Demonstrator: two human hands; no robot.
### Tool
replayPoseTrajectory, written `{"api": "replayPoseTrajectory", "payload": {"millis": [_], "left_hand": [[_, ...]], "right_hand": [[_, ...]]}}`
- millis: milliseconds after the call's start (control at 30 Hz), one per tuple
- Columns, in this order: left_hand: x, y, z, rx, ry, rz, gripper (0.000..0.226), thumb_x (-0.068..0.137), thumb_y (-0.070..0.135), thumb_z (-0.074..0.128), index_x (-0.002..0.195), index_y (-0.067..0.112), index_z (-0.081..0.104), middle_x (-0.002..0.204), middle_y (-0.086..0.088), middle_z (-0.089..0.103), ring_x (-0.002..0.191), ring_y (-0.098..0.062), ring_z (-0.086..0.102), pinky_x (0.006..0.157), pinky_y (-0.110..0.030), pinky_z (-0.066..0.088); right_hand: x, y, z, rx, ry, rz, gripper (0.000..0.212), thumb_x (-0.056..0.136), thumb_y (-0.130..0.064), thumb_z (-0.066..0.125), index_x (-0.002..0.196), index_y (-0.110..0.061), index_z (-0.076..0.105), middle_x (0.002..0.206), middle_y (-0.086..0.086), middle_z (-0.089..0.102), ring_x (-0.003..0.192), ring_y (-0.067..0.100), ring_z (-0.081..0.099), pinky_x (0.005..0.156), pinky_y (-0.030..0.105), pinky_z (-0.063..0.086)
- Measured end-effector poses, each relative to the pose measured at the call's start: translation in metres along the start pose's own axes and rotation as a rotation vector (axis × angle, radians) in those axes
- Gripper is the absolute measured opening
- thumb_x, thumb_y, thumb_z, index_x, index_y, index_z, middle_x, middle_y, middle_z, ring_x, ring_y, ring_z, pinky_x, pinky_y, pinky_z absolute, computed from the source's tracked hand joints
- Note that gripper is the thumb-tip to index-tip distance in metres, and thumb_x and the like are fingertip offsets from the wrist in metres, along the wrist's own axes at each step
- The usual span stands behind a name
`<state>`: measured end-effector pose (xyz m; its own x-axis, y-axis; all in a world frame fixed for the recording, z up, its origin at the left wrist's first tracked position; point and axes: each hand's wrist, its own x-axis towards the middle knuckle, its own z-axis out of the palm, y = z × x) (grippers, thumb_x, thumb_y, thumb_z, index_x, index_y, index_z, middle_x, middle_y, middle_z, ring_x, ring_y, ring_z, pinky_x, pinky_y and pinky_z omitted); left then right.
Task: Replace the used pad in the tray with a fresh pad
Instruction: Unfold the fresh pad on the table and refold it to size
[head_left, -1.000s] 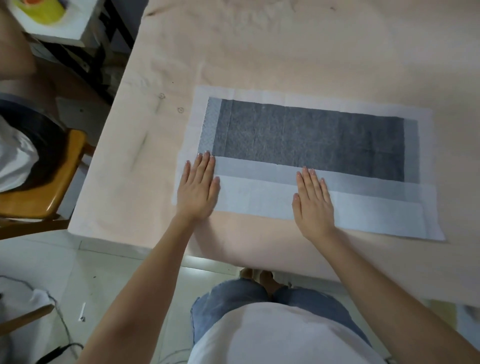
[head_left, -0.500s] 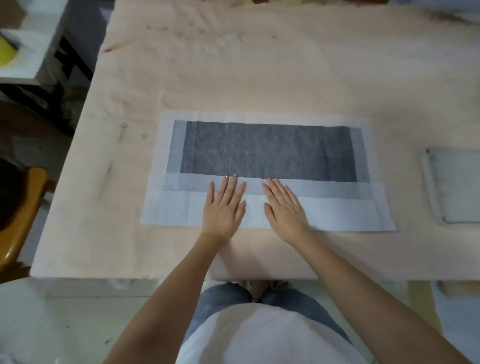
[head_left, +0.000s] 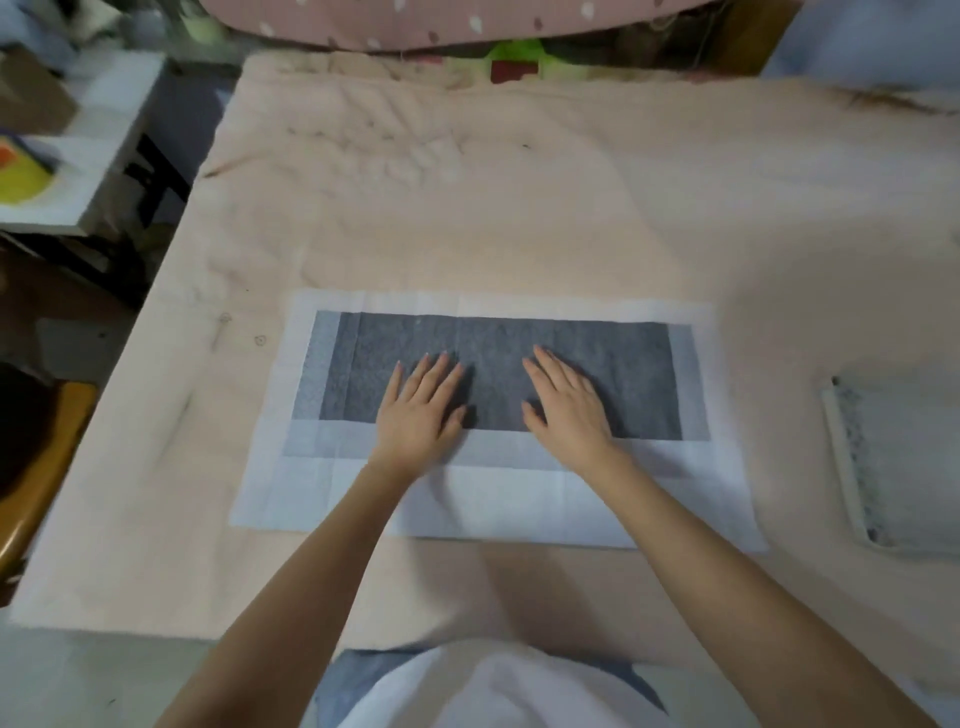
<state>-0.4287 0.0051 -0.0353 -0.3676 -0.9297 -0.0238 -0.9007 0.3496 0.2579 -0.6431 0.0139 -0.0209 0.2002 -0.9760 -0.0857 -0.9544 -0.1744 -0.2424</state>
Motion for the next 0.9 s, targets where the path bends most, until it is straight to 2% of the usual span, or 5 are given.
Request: {"api": "replayPoseTrajectory", "payload": {"millis": [133, 333, 633, 733, 900], "left_hand": [[0.074, -0.007, -0.017, 0.055, -0.157, 0.006, 0.063, 0.095, 0.043, 0.044, 0.149, 0.017, 0.026, 0.157, -0.004, 0.023, 0.143, -0.024, 0.024, 0.116, -0.041, 0.015], [0.136, -0.022, -0.035, 0.179, -0.262, 0.035, 0.071, 0.089, 0.049, 0.056, 0.147, 0.021, 0.028, 0.156, -0.001, 0.024, 0.14, -0.024, 0.026, 0.115, -0.042, 0.016], [0.175, -0.042, -0.046, 0.145, -0.4, 0.041, 0.082, 0.071, 0.055, 0.072, 0.137, 0.019, 0.041, 0.127, -0.008, 0.043, 0.121, -0.025, 0.043, 0.09, -0.039, 0.045], [0.182, -0.044, -0.048, 0.124, -0.443, 0.041, 0.082, 0.069, 0.057, 0.074, 0.133, 0.017, 0.04, 0.123, -0.007, 0.05, 0.112, -0.026, 0.053, 0.086, -0.037, 0.045], [0.185, -0.047, -0.052, 0.263, -0.451, 0.09, 0.055, 0.074, 0.062, 0.066, 0.104, 0.016, 0.058, 0.105, -0.004, 0.064, 0.101, -0.024, 0.054, 0.086, -0.03, 0.036]], "right_hand": [[0.065, 0.027, -0.033, -0.081, -0.157, -0.034, 0.06, 0.097, -0.036, 0.045, 0.148, -0.009, 0.026, 0.157, 0.01, 0.019, 0.142, 0.026, 0.022, 0.112, 0.042, 0.024], [0.12, 0.044, -0.045, -0.224, -0.18, -0.071, 0.059, 0.09, -0.05, 0.053, 0.132, -0.009, 0.044, 0.13, 0.011, 0.045, 0.119, 0.029, 0.044, 0.096, 0.041, 0.04], [0.151, 0.068, -0.059, -0.136, -0.327, 0.005, 0.067, 0.076, -0.058, 0.067, 0.125, -0.017, 0.05, 0.122, 0.005, 0.051, 0.113, 0.026, 0.049, 0.085, 0.035, 0.041], [0.157, 0.071, -0.062, -0.019, -0.382, 0.038, 0.06, 0.075, -0.053, 0.071, 0.117, -0.016, 0.05, 0.106, 0.002, 0.057, 0.1, 0.026, 0.055, 0.073, 0.032, 0.037], [0.156, 0.076, -0.063, 0.014, -0.466, 0.056, 0.039, 0.079, -0.051, 0.069, 0.093, -0.016, 0.056, 0.092, 0.0, 0.057, 0.083, 0.021, 0.052, 0.064, 0.029, 0.033]]}}
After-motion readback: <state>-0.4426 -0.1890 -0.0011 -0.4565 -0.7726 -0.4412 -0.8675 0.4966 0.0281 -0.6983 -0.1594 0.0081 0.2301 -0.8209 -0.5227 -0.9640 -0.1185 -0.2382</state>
